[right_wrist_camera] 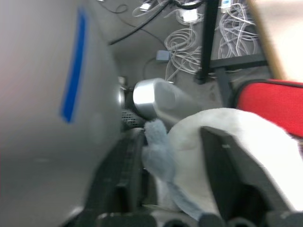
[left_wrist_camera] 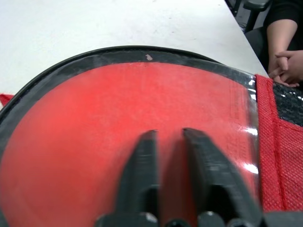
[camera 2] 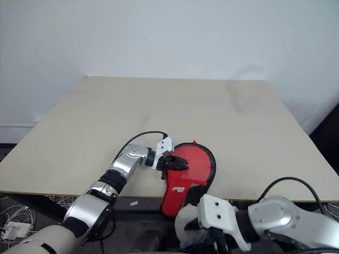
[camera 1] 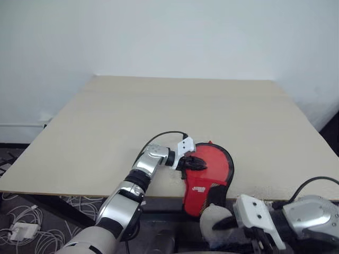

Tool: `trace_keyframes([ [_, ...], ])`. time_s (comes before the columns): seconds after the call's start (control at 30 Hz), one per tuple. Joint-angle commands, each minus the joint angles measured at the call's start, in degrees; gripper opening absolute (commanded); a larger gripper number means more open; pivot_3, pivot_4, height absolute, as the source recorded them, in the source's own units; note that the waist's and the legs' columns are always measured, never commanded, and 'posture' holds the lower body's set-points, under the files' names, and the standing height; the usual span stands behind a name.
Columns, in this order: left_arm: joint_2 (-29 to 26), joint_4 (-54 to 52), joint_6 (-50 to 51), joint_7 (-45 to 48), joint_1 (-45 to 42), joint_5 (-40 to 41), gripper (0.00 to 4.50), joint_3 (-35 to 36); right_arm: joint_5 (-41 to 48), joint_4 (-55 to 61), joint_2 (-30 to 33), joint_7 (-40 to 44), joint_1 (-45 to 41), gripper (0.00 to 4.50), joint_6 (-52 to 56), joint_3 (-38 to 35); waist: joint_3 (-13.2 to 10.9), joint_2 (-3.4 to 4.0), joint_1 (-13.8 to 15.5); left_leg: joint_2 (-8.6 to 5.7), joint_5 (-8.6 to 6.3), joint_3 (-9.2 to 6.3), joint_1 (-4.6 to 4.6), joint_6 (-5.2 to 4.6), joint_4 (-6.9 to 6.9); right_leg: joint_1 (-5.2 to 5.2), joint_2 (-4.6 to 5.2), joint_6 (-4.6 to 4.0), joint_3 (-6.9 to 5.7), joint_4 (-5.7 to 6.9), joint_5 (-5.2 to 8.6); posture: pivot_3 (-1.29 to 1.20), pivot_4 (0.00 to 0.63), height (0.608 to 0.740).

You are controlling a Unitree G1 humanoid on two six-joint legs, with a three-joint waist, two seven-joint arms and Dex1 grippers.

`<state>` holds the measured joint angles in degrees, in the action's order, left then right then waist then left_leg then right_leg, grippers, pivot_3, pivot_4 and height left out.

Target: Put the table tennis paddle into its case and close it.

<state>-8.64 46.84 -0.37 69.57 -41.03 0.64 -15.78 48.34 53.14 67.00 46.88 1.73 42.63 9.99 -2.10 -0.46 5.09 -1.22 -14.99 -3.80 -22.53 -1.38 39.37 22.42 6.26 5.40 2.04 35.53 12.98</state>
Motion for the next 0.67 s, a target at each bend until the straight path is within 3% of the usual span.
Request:
trace_keyframes([
  [0.03, -1.96, -10.7, 5.18, -0.85, 1.01, 3.18, 2.37, 2.73, 3.71, -6.9, -3.12, 1.59, -5.99, 3.48, 1.82, -3.35, -0.17, -0.18, -0.54, 0.01, 0.0, 0.0, -0.02, 0.0, 0.0, 0.04, -0.03, -0.01, -0.01, 0.02, -0.01, 0.0, 0.0, 0.698],
  [0.13, -5.2, -22.17, 11.44, -1.77, 3.11, 6.68, 3.48, 5.84, 3.58, -12.62, -7.1, 1.21, -11.39, 4.5, 3.6, -2.97, -0.46, -0.52, -1.48, -0.01, 0.03, -0.02, -0.16, -0.04, -0.01, 0.14, -0.12, -0.19, 0.01, 0.14, -0.21, 0.0, 0.0, 0.698],
  [0.23, -9.44, -33.35, 18.36, -4.49, 6.21, 10.87, 4.49, 10.69, 1.61, -18.43, -12.76, -1.25, -16.91, 4.5, 5.46, -1.47, -0.5, -0.56, -2.37, 0.04, 0.06, -0.03, -0.29, -0.1, -0.24, 0.41, -0.32, -0.41, 0.1, 0.15, -0.42, 0.0, 0.0, 0.698],
  [0.4, -17.64, -45.56, 27.26, -8.47, 13.72, 16.05, 4.49, 18.48, -3.5, -25.55, -18.46, -3.95, -22.85, 4.5, 7.04, -0.2, -0.53, -0.44, -3.7, 0.02, 0.08, 0.07, -0.27, -0.1, -0.61, 0.67, -0.38, -0.5, 0.28, 0.19, -0.43, 0.0, 0.0, 0.698],
  [0.67, -23.14, -53.26, 33.55, -16.26, 27.57, 19.93, 4.49, 26.68, -13.62, -35.71, -24.9, -7.74, -28.09, 4.5, 6.2, 1.76, -0.65, -0.34, -4.36, 0.02, 0.14, 0.1, -0.1, -0.04, -0.44, 0.57, -0.37, -0.31, 0.26, 0.22, -0.31, 0.0, 0.0, 0.698],
])
